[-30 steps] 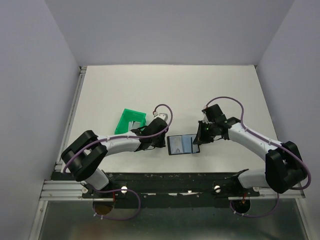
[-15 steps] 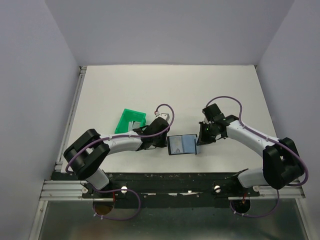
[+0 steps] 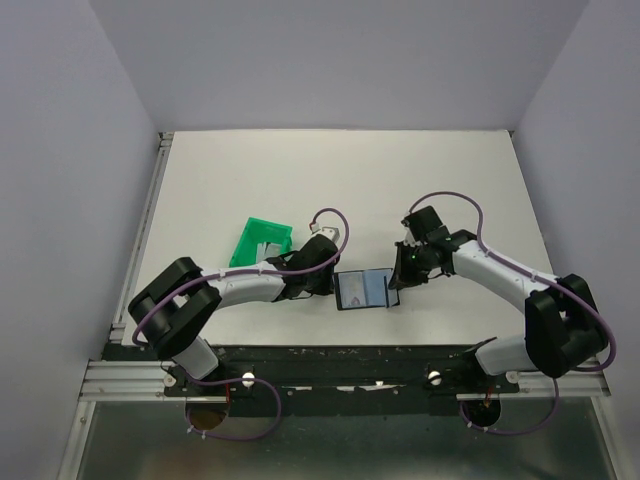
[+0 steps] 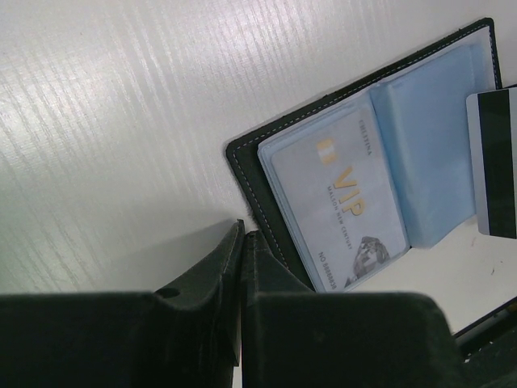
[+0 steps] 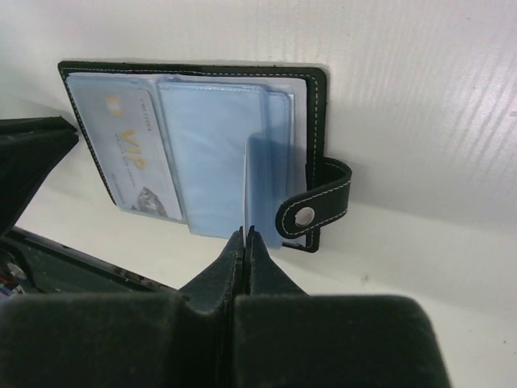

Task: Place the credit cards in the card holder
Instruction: Insert the credit card into the card holder.

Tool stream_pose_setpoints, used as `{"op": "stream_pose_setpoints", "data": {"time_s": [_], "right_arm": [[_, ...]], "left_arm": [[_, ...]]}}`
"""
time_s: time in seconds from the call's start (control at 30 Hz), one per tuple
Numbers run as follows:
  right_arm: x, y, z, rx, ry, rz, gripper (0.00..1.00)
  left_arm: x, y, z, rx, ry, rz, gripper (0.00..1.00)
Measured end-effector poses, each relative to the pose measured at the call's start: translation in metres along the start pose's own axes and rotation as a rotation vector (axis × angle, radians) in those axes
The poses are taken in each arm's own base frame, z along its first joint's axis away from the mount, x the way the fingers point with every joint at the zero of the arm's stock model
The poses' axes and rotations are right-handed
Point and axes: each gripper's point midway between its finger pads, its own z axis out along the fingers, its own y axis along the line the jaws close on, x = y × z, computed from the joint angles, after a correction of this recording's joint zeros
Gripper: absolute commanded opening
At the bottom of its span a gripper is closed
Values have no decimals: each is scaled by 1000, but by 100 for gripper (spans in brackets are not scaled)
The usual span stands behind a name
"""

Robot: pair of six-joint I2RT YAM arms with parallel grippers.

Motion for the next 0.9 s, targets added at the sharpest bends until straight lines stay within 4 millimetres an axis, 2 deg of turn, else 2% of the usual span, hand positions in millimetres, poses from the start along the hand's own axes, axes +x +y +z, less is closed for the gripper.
{"op": "stream_pose_setpoints", "data": {"time_s": [0.47, 0.9], "right_arm": [[-2, 14, 6, -81, 15, -9, 0], [-2, -12, -5, 74, 1, -23, 1]], "left_arm": [[1, 0, 1, -1, 4, 1, 12], [2, 0, 1, 1, 6, 2, 12]]}}
